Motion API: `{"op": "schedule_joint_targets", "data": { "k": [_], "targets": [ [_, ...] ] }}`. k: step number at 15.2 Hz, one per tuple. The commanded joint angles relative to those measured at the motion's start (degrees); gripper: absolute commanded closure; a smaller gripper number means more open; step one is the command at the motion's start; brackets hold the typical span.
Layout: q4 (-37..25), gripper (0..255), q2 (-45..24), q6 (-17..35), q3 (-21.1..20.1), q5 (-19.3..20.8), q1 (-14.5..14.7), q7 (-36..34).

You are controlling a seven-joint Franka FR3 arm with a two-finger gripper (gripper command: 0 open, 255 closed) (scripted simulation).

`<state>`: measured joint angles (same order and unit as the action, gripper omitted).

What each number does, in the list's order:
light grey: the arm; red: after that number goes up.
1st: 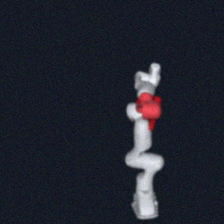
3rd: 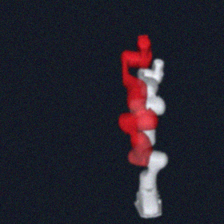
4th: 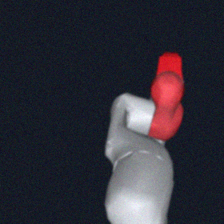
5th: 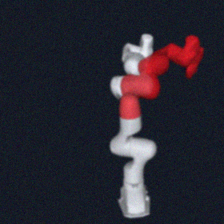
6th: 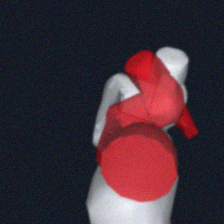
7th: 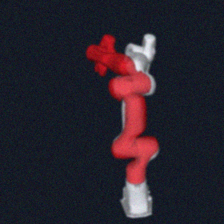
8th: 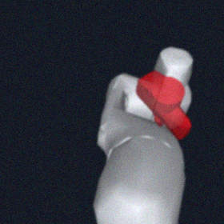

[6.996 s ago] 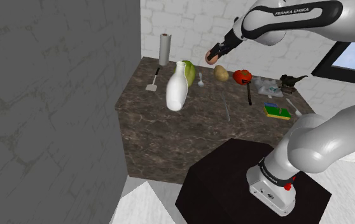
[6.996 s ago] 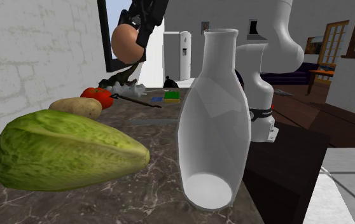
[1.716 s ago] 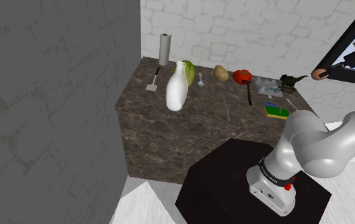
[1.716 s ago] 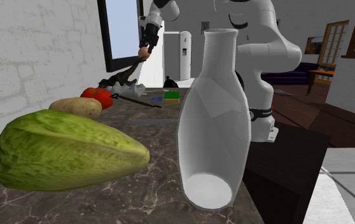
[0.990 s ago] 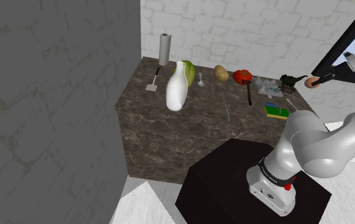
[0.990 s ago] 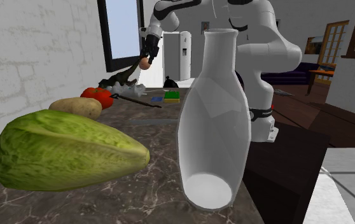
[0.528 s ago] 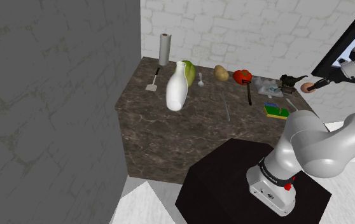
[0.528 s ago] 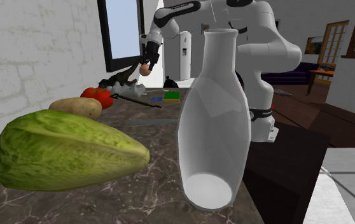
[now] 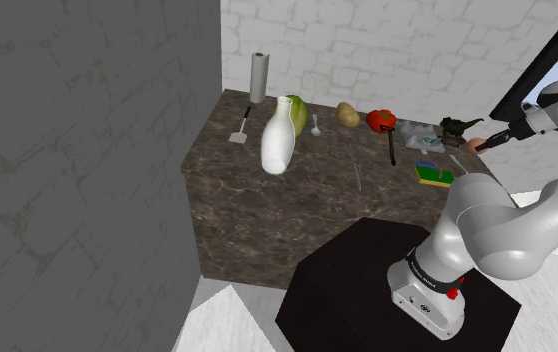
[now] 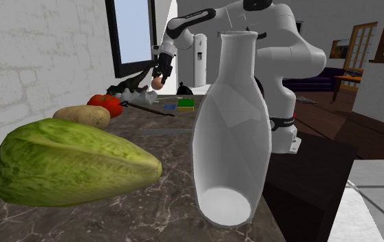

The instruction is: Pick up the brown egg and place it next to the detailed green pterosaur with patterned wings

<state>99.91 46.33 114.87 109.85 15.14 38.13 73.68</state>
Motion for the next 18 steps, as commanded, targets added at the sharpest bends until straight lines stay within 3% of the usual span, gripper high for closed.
{"op": "schedule_joint_targets", "data": {
  "k": [1,13,14,18],
  "targets": [
    [0.7,255,0.6,1.2,0.7,0.5,0.2,0.2],
    [1.7,255,1.9,3.3,2.3,1.6,1.0,0.5],
    [1.7,0,1.9,3.3,2.3,1.6,1.0,0.5],
    [1.7,0,1.9,3.3,2.3,1.6,1.0,0.5]
  ]
}}
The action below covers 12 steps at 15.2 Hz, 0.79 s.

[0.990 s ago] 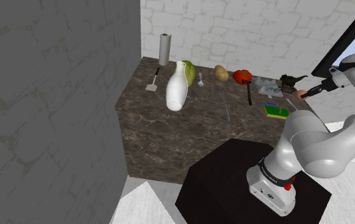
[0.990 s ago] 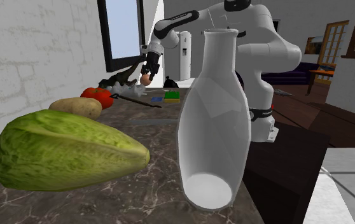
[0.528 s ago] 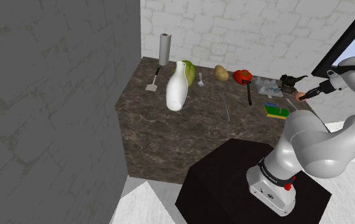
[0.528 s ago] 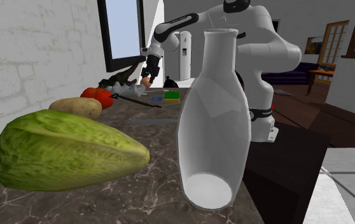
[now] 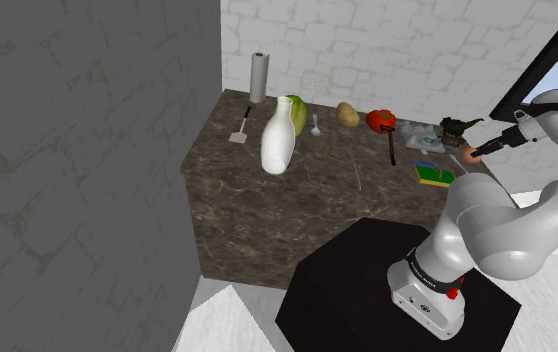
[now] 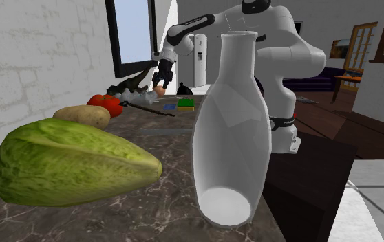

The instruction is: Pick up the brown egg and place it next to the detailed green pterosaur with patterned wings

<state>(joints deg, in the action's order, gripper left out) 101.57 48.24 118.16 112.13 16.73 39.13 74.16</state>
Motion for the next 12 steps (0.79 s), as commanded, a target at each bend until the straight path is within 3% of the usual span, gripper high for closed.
{"op": "schedule_joint_targets", "data": {
  "k": [1,5,12],
  "targets": [
    [0.0,0,0.0,0.0,0.0,0.0,0.0,0.0],
    [-4.1,0,-1.9,-6.2,-2.3,-1.8,-2.1,1.2],
    [-4.1,0,-1.9,-6.2,-2.3,-1.8,-2.1,1.2]
  ]
}}
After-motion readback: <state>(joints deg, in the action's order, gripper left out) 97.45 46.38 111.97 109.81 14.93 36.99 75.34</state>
